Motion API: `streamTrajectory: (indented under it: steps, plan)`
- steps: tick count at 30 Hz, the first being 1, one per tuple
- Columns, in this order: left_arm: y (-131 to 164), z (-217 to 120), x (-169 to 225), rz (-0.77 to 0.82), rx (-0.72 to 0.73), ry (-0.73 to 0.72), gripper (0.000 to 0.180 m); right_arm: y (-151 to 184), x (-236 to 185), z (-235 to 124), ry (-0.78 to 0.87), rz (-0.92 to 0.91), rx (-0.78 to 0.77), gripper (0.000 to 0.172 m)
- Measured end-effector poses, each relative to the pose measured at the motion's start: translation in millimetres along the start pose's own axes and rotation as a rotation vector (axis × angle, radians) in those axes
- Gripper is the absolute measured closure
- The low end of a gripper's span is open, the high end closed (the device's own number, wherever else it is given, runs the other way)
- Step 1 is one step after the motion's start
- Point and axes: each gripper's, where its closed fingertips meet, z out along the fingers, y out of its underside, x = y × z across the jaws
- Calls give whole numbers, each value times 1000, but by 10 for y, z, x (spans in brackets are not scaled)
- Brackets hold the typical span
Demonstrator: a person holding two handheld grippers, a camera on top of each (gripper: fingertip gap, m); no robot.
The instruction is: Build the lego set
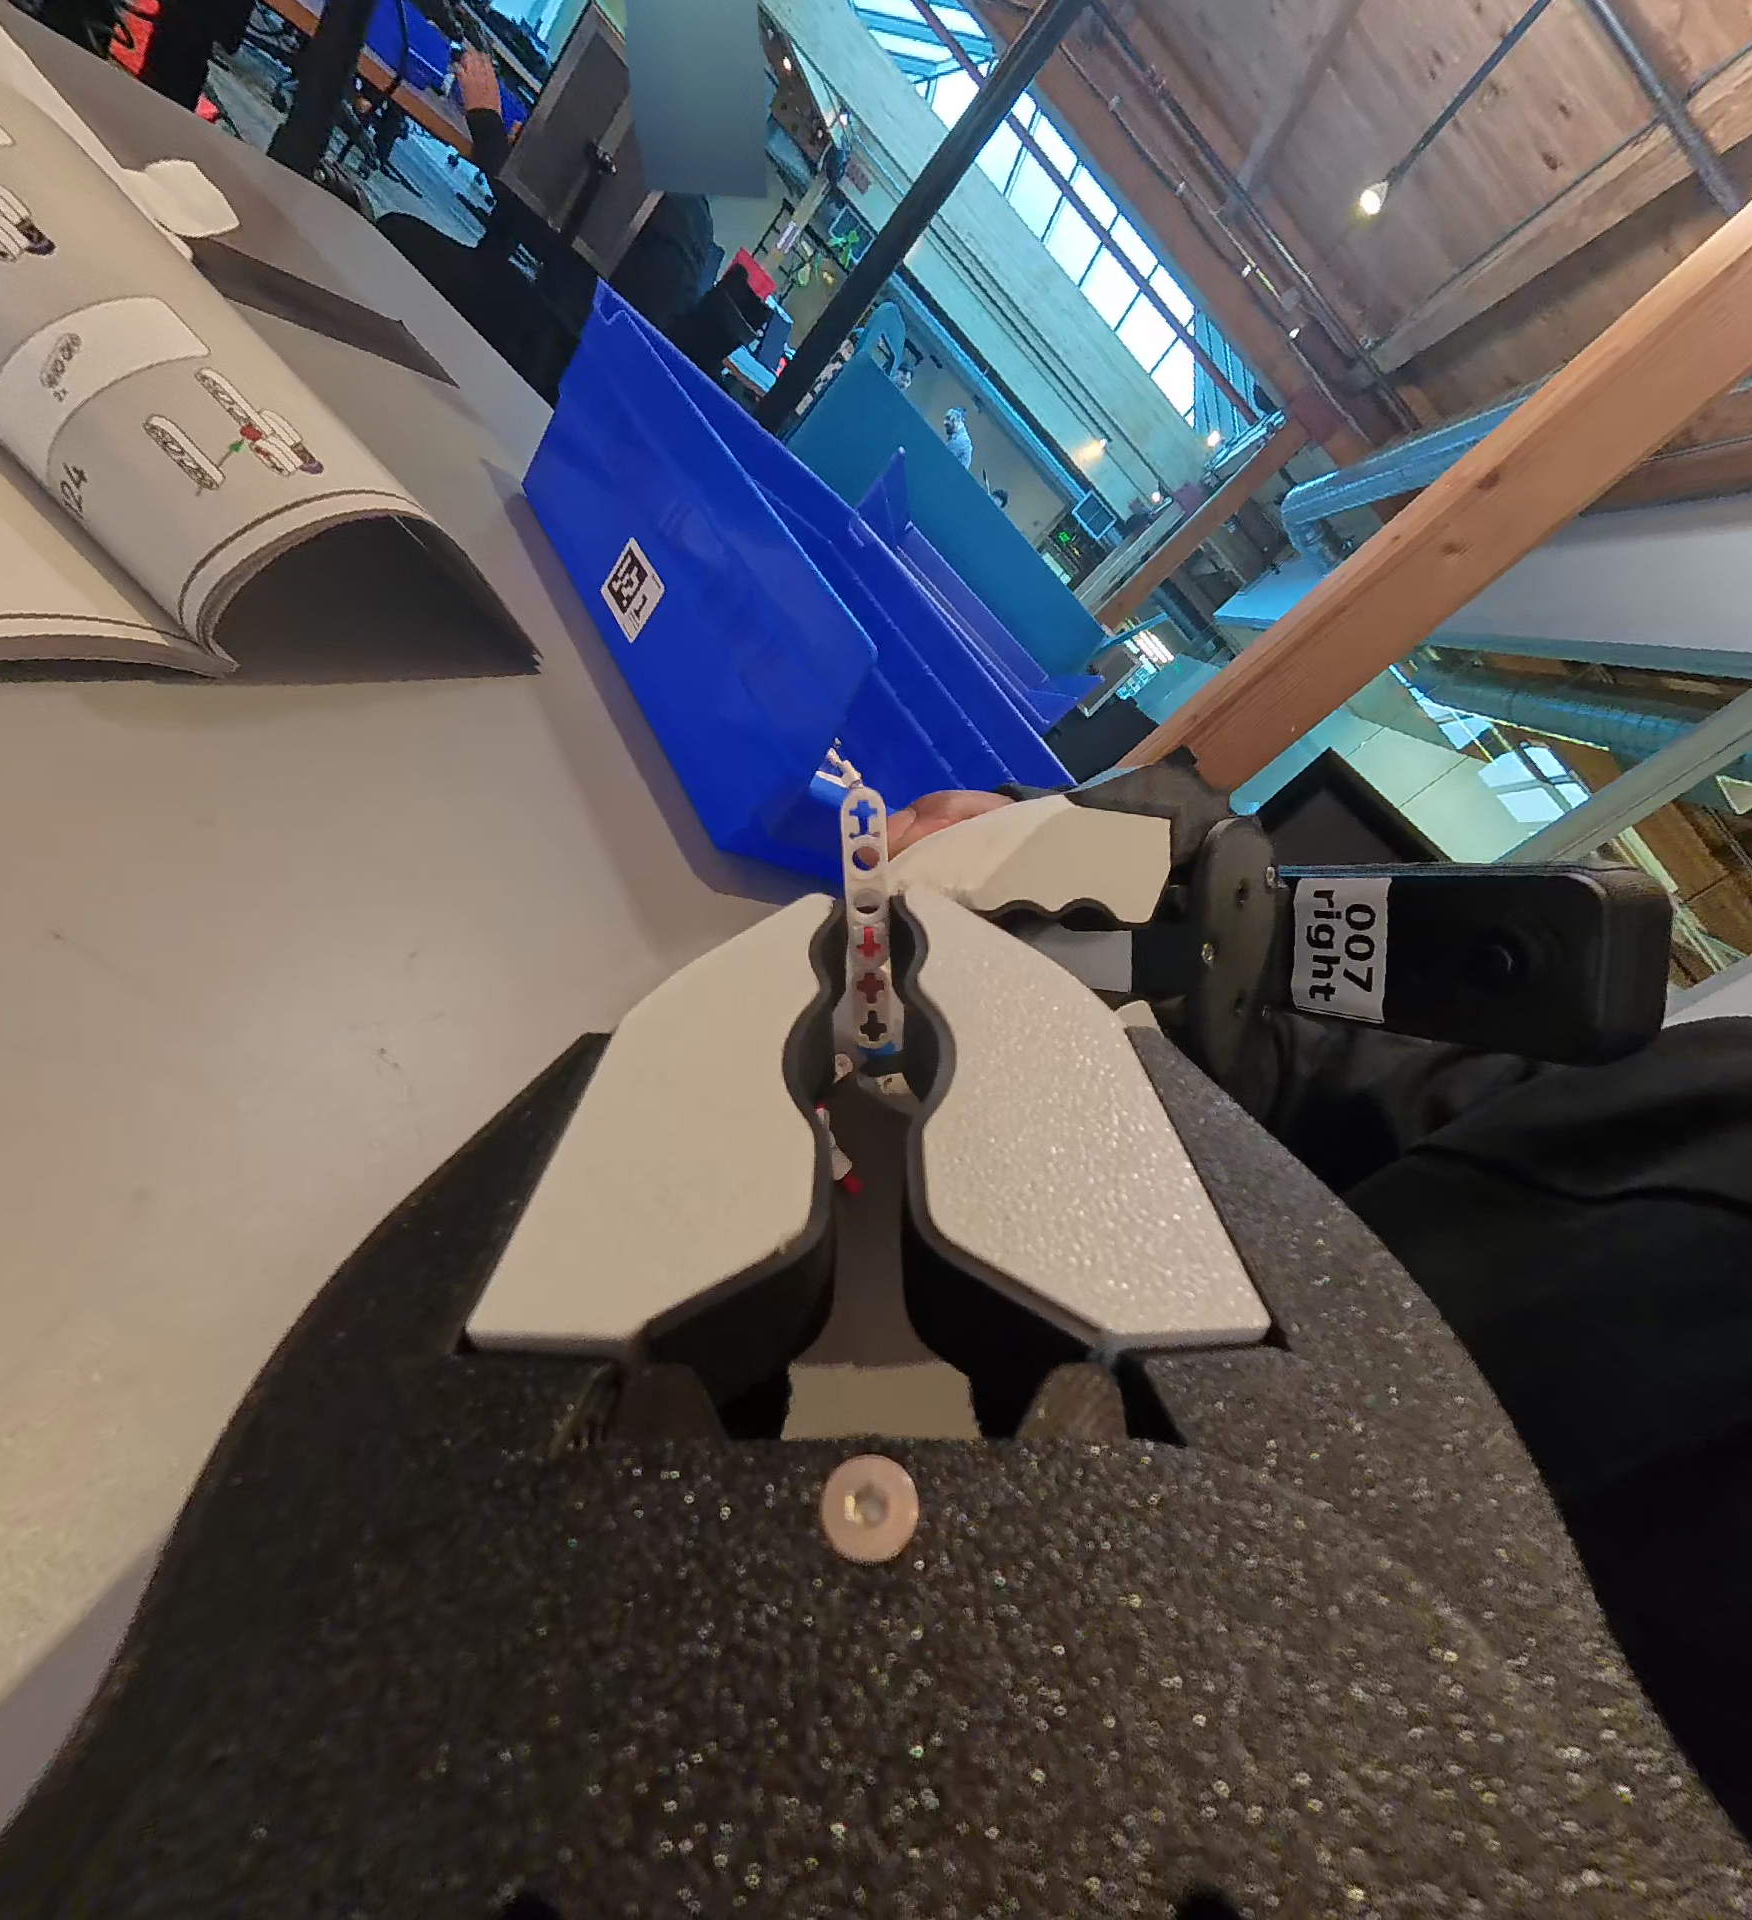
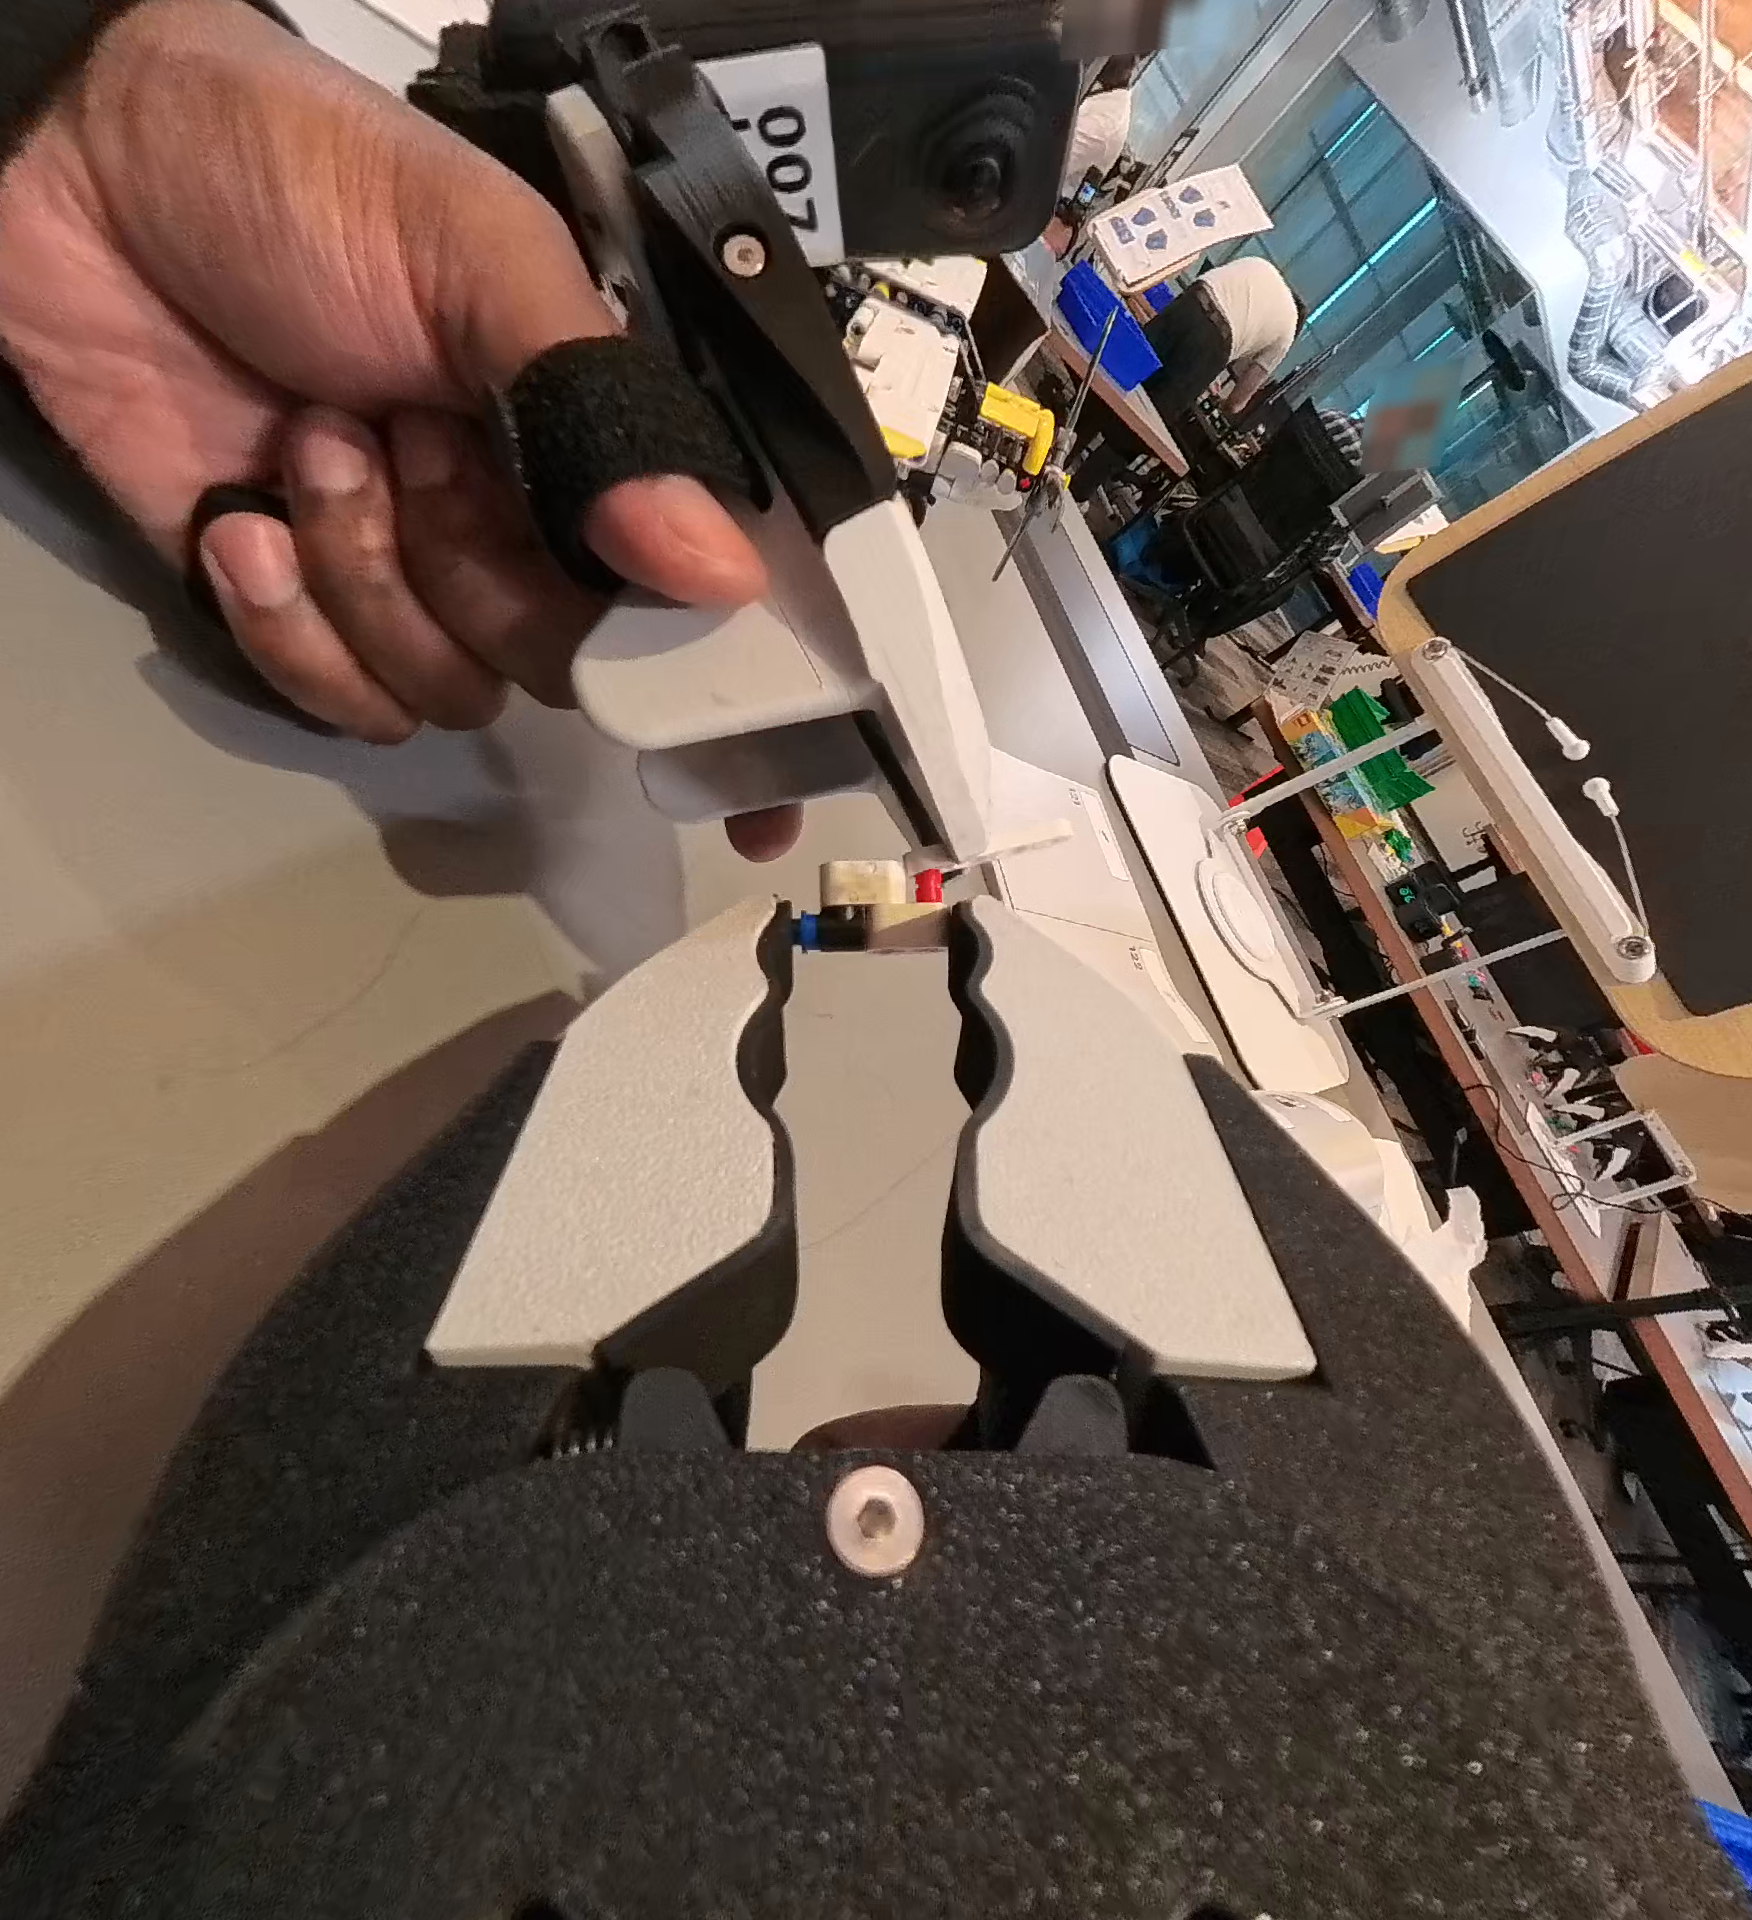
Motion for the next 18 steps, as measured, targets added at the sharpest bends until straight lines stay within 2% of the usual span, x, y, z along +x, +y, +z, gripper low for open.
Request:
streamTrajectory:
  steps: [18]
  plan:
    - [81,-16,15,43,-96,-10,173,-8,-10,-17,9,-76,3,143]
